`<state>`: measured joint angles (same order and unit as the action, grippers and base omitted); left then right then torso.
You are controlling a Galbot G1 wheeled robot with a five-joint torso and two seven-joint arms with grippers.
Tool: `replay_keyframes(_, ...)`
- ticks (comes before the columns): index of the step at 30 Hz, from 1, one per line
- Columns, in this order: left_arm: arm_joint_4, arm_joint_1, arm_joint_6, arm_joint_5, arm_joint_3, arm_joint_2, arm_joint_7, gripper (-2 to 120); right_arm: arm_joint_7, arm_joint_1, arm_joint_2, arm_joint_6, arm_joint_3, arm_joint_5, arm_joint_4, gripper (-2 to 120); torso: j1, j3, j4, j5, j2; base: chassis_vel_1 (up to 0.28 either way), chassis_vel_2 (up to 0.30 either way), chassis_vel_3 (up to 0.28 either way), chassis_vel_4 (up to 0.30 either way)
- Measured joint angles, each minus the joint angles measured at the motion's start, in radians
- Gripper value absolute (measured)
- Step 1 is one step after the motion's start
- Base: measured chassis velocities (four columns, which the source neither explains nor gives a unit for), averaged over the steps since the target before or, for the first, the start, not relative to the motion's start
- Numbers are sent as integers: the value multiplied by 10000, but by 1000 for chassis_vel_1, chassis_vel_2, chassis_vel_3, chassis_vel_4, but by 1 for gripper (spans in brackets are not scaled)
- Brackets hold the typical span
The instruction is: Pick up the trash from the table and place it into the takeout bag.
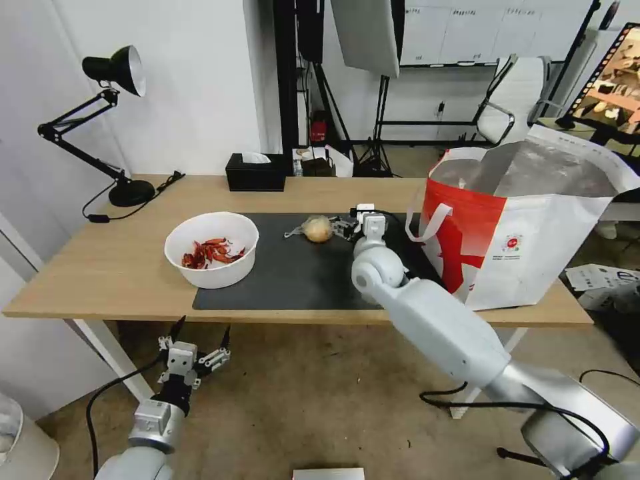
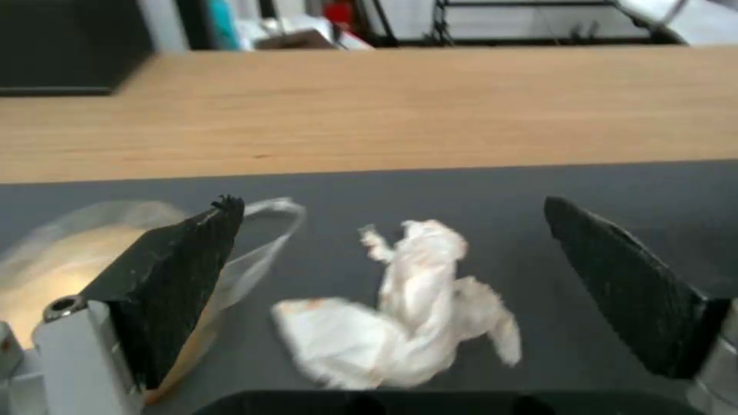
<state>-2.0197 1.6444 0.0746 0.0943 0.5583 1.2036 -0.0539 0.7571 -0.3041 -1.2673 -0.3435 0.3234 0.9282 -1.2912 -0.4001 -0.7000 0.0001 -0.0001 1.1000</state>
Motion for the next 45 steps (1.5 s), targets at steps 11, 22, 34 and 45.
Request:
replay_keyframes(11, -6, 138, 39, -9, -11, 108, 42, 100, -589, 712, -811, -83, -44, 308, 2056, 100, 1, 0, 0, 1, 0, 0, 0, 0, 0)
replay_keyframes(22, 116, 93, 212, -38, -50, 139, 58, 100, -327, 496, -668, -1008, 159, 44, 1826, 100, 1, 0, -1, 1, 0, 0, 0, 0, 0)
replay_keyframes(34, 179, -105, 216, -42, -94, 74, 106, 100, -240, 107, -536, -1059, -2, 14, 1493, 100, 1, 1, -2, 2, 0, 0, 0, 0, 0)
replay_keyframes(45, 188, -110, 216, -41, -99, 68, 159, 100, -581, -15, -514, -1071, -187, 29, 1561, 100, 2, 2, -2, 1, 2, 0, 0, 0, 0)
